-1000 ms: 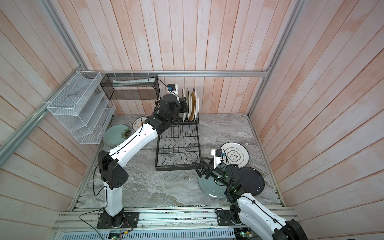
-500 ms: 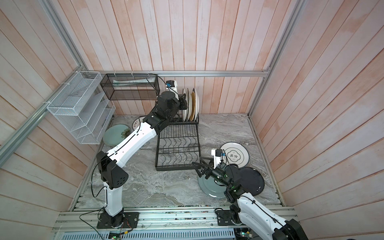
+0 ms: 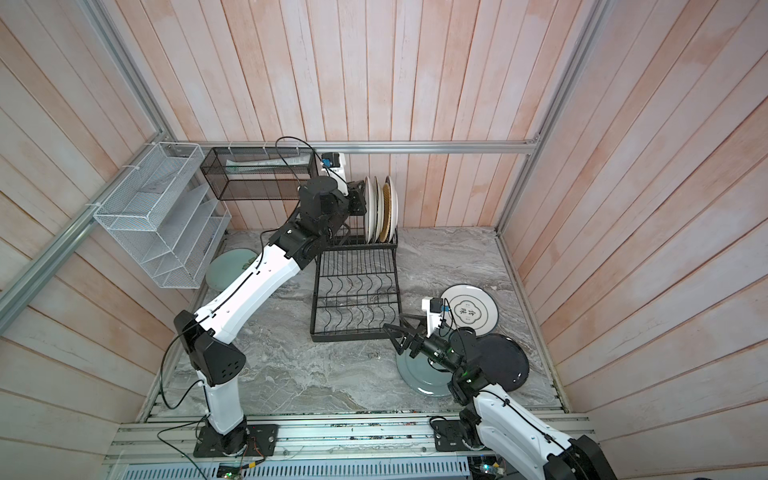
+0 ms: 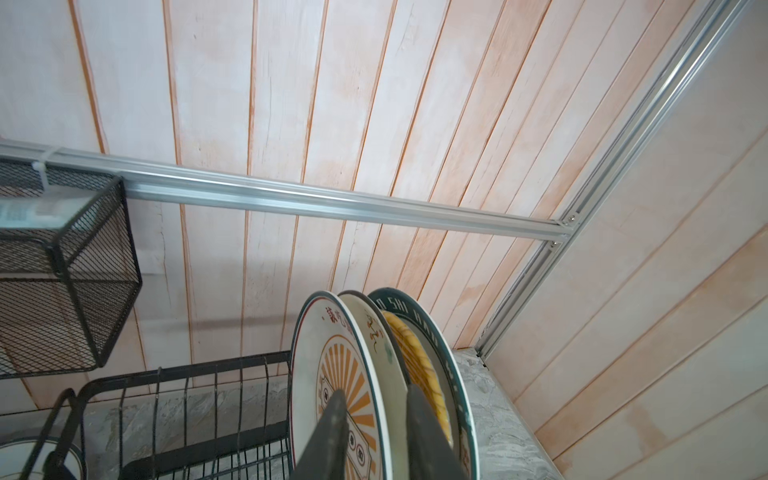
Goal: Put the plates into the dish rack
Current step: 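Open the left gripper and withdraw it from the rack toward the robot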
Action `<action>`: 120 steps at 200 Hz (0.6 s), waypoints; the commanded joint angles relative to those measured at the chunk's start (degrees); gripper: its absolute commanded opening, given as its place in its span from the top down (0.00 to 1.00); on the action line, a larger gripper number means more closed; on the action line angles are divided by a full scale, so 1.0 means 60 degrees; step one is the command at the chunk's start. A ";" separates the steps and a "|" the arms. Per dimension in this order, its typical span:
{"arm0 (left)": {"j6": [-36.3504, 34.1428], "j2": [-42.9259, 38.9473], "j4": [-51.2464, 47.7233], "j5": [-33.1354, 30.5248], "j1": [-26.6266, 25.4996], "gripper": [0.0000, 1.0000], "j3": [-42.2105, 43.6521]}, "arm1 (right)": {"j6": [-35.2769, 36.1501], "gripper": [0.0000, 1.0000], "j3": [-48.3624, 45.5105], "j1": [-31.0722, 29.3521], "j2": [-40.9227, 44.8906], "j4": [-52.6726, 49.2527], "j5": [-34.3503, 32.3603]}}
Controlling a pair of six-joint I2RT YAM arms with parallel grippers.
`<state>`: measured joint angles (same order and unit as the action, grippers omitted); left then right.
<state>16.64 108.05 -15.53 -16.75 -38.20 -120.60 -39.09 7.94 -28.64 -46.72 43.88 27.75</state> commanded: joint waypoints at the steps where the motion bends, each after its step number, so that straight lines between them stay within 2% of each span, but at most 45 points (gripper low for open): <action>1: -0.0356 -0.0616 -0.0027 0.0068 0.0098 0.72 0.0280 | 0.0172 0.02 0.0287 -0.0060 -0.0065 0.0201 -0.0141; 38: -0.0576 -0.1556 0.0042 0.0331 0.0113 0.69 0.1244 | 0.0186 0.02 0.0287 -0.0060 -0.0111 0.0193 -0.0142; 66: -0.0877 -0.2893 0.0479 0.0989 0.0115 0.58 0.2921 | 0.0202 0.02 0.0262 -0.0058 -0.0083 0.0173 -0.0187; 75: -0.1016 -0.3441 0.0715 0.1212 0.0111 0.50 0.3641 | 0.0213 0.02 0.0272 -0.0067 -0.0093 0.0167 -0.0199; 85: -0.1258 -0.4040 0.0963 0.1627 0.0111 0.36 0.4444 | 0.0224 0.02 0.0272 -0.0065 -0.0086 0.0158 -0.0214; 99: -0.1681 -0.5063 0.1392 0.2769 0.0125 0.01 0.5681 | 0.0256 0.02 0.0259 -0.0072 -0.0076 0.0140 -0.0241; 120: -0.1983 -0.6727 0.2151 0.4887 0.0126 0.00 0.7697 | 0.0355 0.02 0.0267 -0.0073 -0.0022 0.0041 -0.0360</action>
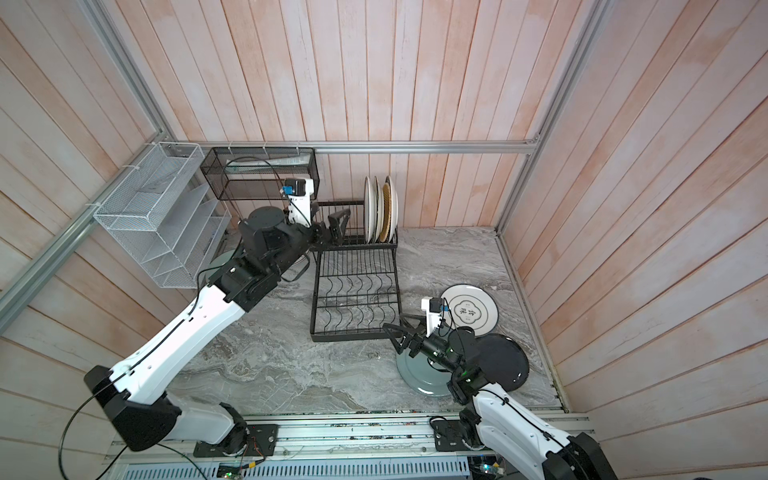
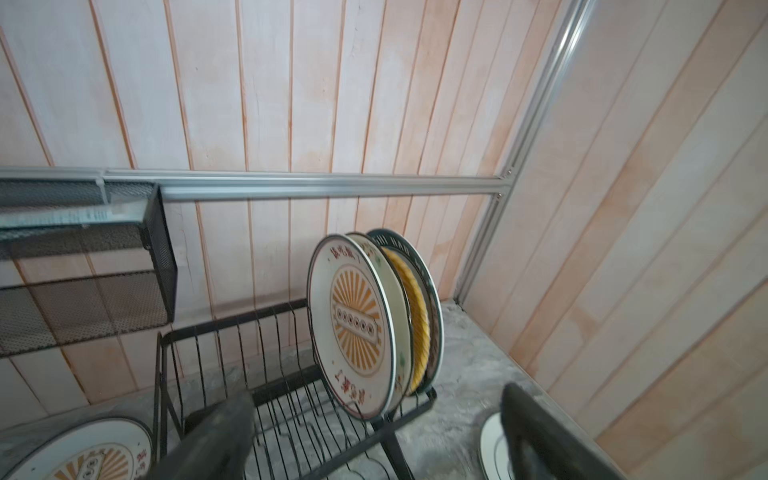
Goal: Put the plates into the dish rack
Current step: 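Open the left gripper and withdraw it from the rack toward the robot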
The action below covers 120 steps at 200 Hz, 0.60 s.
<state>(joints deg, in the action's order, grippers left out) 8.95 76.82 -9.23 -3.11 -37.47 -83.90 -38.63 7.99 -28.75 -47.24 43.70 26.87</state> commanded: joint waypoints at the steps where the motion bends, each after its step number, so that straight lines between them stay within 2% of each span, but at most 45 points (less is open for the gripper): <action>1: -0.0700 -0.1603 0.1123 0.2687 0.0005 0.00 0.1666 | 0.0282 0.02 0.0255 -0.0056 0.0066 0.0070 -0.0222; 11: -0.0616 -0.2314 0.1290 0.3226 0.0005 0.00 0.2519 | 0.0336 0.02 0.0245 -0.0053 0.0066 0.0053 -0.0307; 26: -0.0317 -0.3332 0.1281 0.3469 0.0013 0.00 0.3654 | 0.0362 0.02 0.0223 -0.0053 0.0066 -0.0004 -0.0523; 66: 0.0522 -0.5965 0.0493 0.2804 0.0005 0.00 0.6617 | 0.0458 0.02 0.0163 -0.0056 0.0412 -0.0303 -0.1075; 100: 0.1083 -0.7514 -0.0977 0.2422 0.0009 0.00 0.7661 | 0.0583 0.02 0.0165 -0.0040 0.0748 -0.0690 -0.1561; 120: 0.1326 -0.7806 -0.2192 0.1404 0.0006 0.00 0.7917 | 0.0594 0.02 0.0229 -0.0011 0.0803 -0.0979 -0.1896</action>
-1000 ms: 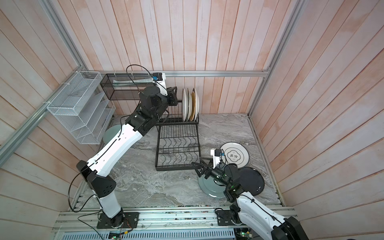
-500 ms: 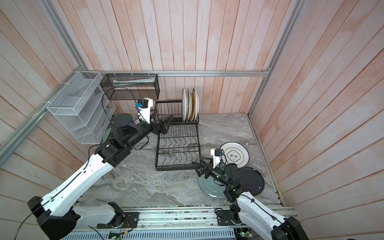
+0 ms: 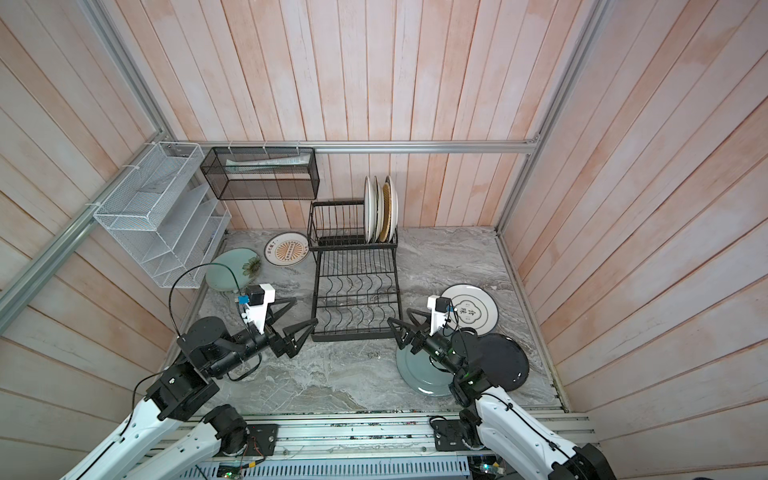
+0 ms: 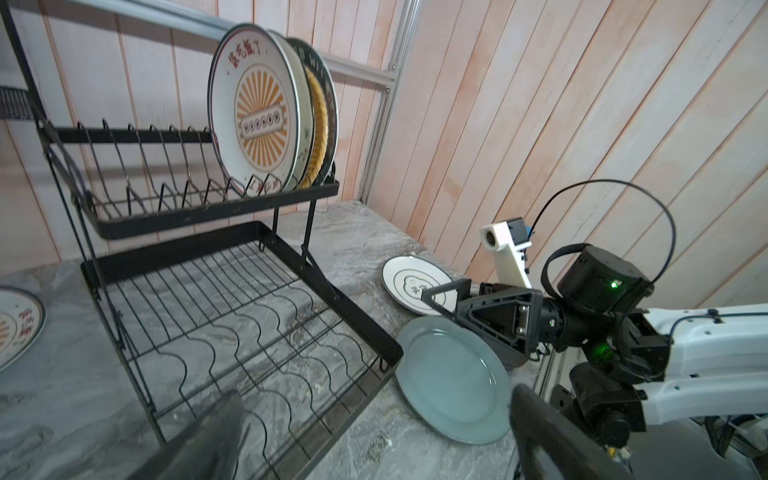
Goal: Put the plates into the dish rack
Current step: 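Open the left gripper and withdraw it from the rack toward the robot, then move the right gripper to the white character-printed plate beside the dark plate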
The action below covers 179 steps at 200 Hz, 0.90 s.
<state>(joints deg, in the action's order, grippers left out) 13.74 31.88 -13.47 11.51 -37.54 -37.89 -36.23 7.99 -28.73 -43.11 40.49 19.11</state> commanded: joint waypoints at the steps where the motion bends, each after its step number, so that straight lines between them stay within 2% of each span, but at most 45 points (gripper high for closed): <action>1: 0.0533 -0.0310 -0.1560 -0.1087 0.0016 0.00 0.0264 | 0.0193 0.02 0.0240 -0.0015 0.0120 -0.0476 -0.0627; 22: 0.0717 -0.0355 -0.2363 -0.1650 -0.0046 0.00 0.0356 | 0.0179 0.02 0.0572 0.0120 0.0217 -0.1302 -0.1118; 52: 0.1205 -0.0812 -0.1597 -0.1344 -0.0103 0.00 0.0771 | 0.0343 0.02 0.1619 0.0484 0.0179 -0.3363 -0.2322; 69: 0.1278 -0.0849 -0.1870 -0.1575 -0.0119 0.00 0.0682 | 0.0288 0.02 0.2200 0.1072 -0.0024 -0.4595 -0.2912; 109: 0.1368 -0.1525 -0.1973 -0.1965 -0.0130 0.00 0.0709 | -0.1191 0.02 0.3001 0.3926 -0.0568 -0.6921 -0.3662; 146: 0.1372 -0.1800 -0.1892 -0.1844 -0.0291 0.00 0.0776 | -0.1736 0.02 0.3079 0.6071 -0.0940 -0.7781 -0.4546; 179: 0.1342 -0.1656 -0.1933 -0.1749 -0.0335 0.00 0.0715 | -0.2062 0.02 0.2703 0.7569 -0.1835 -0.6598 -0.3433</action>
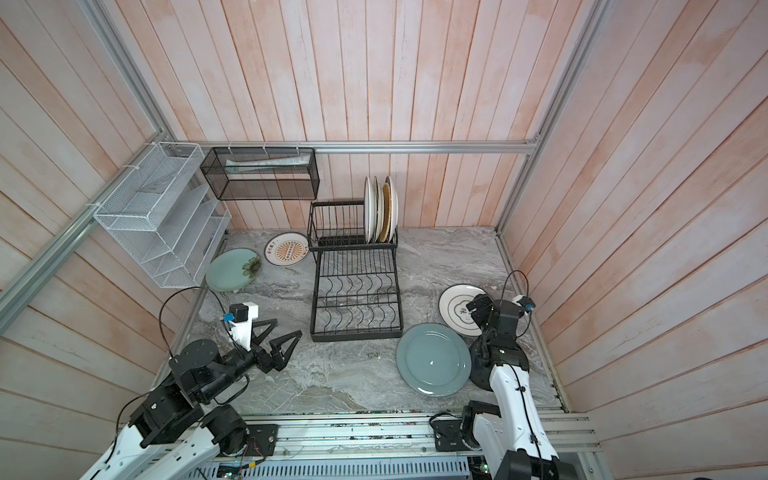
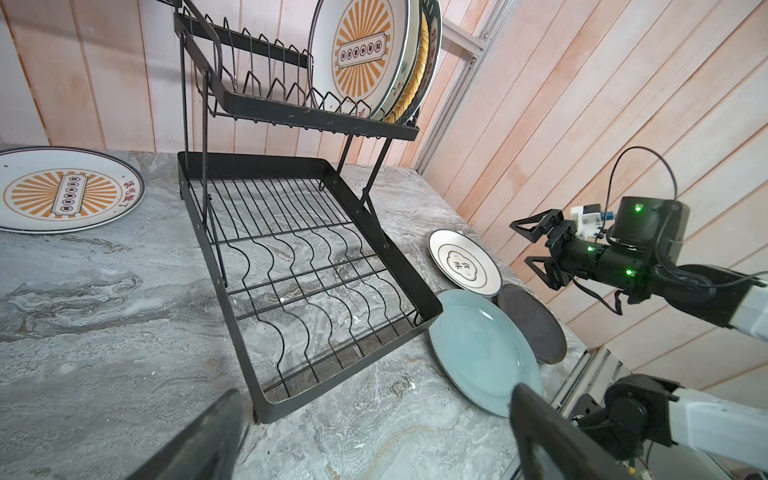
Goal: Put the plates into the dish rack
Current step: 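Move the right gripper to the white character-printed plate beside the dark plate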
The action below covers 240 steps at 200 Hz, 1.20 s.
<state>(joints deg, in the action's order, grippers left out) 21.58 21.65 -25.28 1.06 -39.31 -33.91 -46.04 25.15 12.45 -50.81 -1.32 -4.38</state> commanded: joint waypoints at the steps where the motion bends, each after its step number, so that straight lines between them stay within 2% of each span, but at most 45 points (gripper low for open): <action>1: 0.0035 0.0059 0.0029 -0.0004 -0.0033 0.00 0.0054 | -0.0419 0.02 -0.0152 0.0766 -0.0583 0.0427 0.0534; 28: 0.0050 0.0006 0.0056 0.0057 -0.0055 0.00 0.0063 | -0.0361 0.02 -0.0269 0.1494 -0.1556 0.1597 0.0782; 53: 0.0008 0.0010 0.0068 0.0072 -0.0099 0.00 0.0080 | -0.0164 0.04 0.0022 0.1896 -0.2652 0.1689 0.1293; 104: 0.0020 0.0033 0.0059 0.0072 -0.0098 0.00 0.0063 | 0.0045 0.04 0.0111 0.1923 -0.3700 0.1498 0.1331; 143: 0.0035 0.0045 0.0061 0.0058 -0.0110 0.00 0.0085 | 0.0477 0.07 0.0337 0.1897 -0.4389 0.1920 0.2556; 194: 0.0050 0.0039 0.0059 0.0043 -0.0113 0.00 0.0067 | 0.0368 0.10 0.0383 0.1661 -0.5109 0.2550 0.3733; 240: 0.0057 0.0045 0.0057 0.0001 -0.0117 0.00 0.0061 | 0.0184 0.10 0.0275 0.1442 -0.5068 0.2720 0.3639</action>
<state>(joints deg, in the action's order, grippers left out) 21.69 21.96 -25.28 1.08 -39.79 -33.91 -43.90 27.79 21.78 -80.58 16.75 15.16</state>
